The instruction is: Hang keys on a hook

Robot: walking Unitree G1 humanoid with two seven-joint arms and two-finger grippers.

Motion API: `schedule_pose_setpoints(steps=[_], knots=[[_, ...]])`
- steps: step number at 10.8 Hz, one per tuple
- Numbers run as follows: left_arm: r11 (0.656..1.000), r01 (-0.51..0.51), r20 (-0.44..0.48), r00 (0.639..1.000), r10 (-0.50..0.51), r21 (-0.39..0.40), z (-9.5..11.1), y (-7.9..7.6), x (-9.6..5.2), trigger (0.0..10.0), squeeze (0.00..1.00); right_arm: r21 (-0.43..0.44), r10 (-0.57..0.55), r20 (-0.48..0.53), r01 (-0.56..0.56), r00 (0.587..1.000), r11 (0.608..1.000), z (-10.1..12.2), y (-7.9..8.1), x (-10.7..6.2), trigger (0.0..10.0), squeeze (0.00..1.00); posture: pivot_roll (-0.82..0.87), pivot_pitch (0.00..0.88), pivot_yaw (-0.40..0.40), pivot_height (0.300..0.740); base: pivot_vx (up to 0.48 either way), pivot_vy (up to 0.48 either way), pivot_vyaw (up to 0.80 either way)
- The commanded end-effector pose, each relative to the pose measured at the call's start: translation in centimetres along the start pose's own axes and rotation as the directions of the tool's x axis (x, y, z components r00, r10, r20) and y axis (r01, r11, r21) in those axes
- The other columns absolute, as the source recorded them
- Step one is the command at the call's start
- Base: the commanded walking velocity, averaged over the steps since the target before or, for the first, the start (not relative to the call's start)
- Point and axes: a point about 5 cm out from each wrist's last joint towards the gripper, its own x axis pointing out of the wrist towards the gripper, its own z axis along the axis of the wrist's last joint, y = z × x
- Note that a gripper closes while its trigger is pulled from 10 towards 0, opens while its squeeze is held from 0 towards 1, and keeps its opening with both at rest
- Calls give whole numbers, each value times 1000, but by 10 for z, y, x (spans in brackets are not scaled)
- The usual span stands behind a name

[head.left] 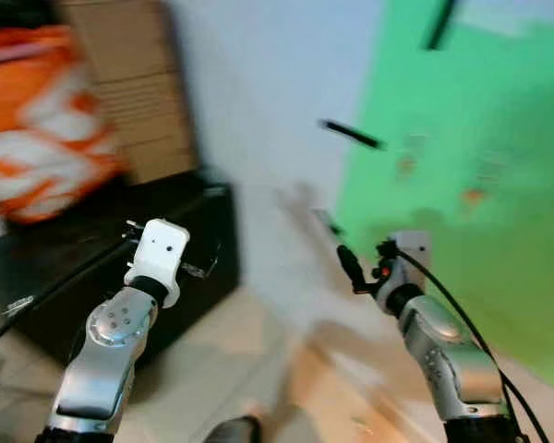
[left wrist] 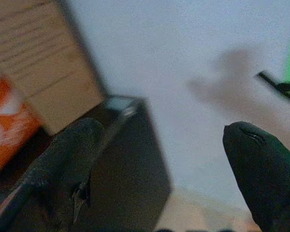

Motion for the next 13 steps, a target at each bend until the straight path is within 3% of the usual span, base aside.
schedule_pose_setpoints(steps=[1, 4, 9, 13], knots=[[1000, 11, 5, 1000, -11, 17, 3, 1, 4, 10000, 94, 21, -6, 7, 6, 1000, 1000, -2, 0, -2, 10000, 1000, -67, 0, 54, 740, 0, 0, 781], [1000, 20, 11, 1000, -21, 18, 4, 2, 8, 10000, 106, -8, -6, 17, 6, 1000, 1000, -1, 0, -4, 10000, 1000, -86, 0, 77, 740, 0, 0, 781], [1000, 13, 20, 1000, -13, 16, 4, 4, 10, 10000, 137, -35, -9, 36, 10, 999, 999, 2, 3, -1, 10000, 1000, -77, 0, 66, 740, 303, 0, 705], [1000, -3, 21, 1000, 3, 7, 3, 5, 11, 10000, 157, -40, -34, 42, 35, 999, 999, 5, 2, 2, 10000, 1000, -66, 0, 45, 740, 367, 0, 0]])
